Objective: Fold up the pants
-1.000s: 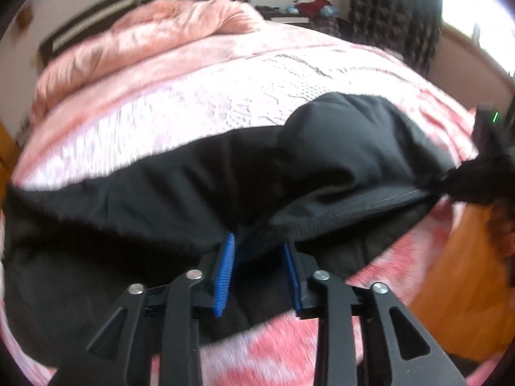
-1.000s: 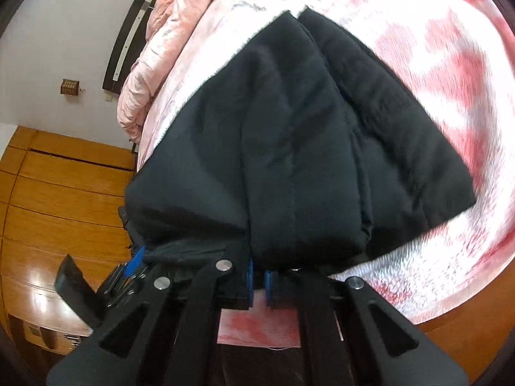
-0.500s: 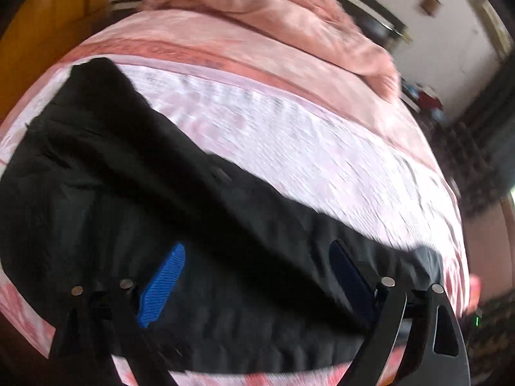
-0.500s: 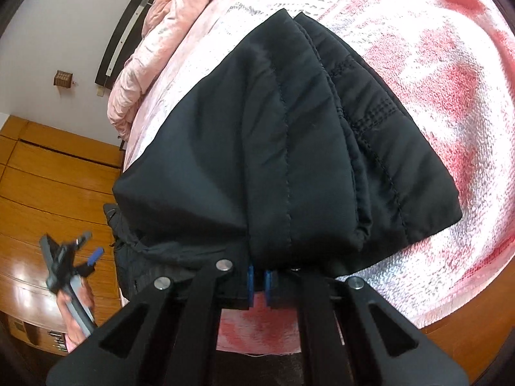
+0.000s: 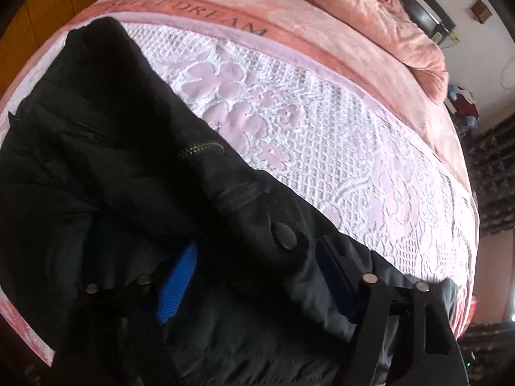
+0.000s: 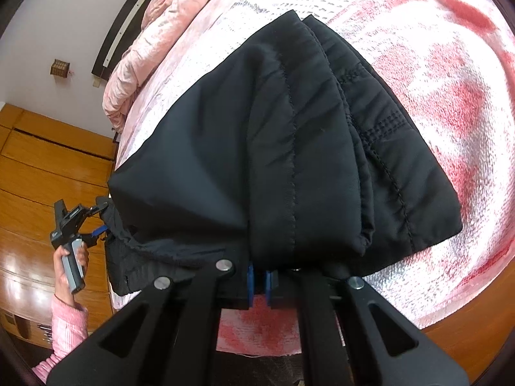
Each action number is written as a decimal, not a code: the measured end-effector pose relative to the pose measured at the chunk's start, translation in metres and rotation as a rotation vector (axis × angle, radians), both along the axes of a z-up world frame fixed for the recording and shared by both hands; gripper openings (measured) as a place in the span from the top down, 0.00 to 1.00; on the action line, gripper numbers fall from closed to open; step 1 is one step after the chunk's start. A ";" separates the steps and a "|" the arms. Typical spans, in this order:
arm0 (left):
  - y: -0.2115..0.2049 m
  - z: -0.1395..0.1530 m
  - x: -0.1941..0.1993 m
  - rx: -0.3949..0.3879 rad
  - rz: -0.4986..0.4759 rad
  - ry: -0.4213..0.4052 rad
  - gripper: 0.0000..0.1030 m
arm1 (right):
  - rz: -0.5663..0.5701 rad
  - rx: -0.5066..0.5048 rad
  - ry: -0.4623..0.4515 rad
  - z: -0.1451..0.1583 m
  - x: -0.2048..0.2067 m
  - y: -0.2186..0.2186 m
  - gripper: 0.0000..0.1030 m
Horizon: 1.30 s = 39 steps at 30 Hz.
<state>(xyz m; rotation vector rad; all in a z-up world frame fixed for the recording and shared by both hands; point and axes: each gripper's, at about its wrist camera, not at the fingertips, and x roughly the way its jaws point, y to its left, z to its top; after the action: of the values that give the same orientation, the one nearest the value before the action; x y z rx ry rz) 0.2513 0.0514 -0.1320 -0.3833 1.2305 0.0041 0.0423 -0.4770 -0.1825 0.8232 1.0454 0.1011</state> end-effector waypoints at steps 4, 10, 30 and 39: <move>0.006 -0.001 0.003 -0.005 0.020 0.001 0.60 | 0.002 0.003 0.005 0.001 0.003 0.002 0.96; 0.011 0.032 -0.037 -0.012 0.058 -0.213 0.83 | 0.019 -0.038 -0.008 0.016 0.013 0.009 0.96; 0.026 -0.042 -0.219 -0.035 0.210 -0.390 0.82 | -0.016 -0.159 0.016 0.016 0.014 -0.007 0.95; 0.034 -0.050 -0.212 0.006 0.157 -0.276 0.68 | 0.078 -0.268 0.061 0.025 0.017 0.008 0.76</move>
<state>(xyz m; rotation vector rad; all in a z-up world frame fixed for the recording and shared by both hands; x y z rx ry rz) 0.0396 0.0849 -0.1821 -0.4589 0.9264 0.0869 0.0593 -0.4693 -0.1576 0.5454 1.1204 0.0012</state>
